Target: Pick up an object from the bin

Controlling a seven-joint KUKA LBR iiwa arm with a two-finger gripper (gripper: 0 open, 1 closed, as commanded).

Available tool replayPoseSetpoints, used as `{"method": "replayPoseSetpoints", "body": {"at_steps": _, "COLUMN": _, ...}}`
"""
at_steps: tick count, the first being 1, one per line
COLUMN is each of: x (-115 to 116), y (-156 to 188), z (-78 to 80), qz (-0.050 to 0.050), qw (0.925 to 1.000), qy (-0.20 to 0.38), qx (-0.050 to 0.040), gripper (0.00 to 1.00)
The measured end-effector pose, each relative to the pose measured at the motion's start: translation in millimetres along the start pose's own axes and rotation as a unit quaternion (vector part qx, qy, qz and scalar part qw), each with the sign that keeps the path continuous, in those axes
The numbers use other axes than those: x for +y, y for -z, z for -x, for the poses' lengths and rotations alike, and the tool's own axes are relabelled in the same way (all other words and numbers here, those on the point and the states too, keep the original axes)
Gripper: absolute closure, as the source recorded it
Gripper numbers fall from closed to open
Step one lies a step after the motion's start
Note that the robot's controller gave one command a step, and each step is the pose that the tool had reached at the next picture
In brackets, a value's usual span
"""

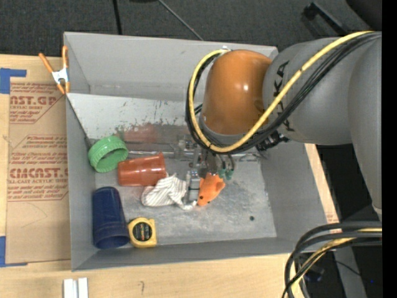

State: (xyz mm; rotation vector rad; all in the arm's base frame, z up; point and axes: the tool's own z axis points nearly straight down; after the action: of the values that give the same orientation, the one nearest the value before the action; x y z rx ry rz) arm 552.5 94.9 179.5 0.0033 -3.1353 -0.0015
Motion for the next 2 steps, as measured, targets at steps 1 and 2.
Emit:
{"method": "replayPoseSetpoints", "body": {"at_steps": 1, "x": 0, "y": 4, "z": 1.8, "qz": 0.000, "qw": 1.0000, "qy": 0.000, "qx": -0.0039, "gripper": 0.00}}
{"method": "replayPoseSetpoints", "body": {"at_steps": 2, "x": 0, "y": -38, "z": 8.1, "qz": 0.000, "qw": 0.9997, "qy": 0.024, "qx": -0.0080, "gripper": 0.00}}
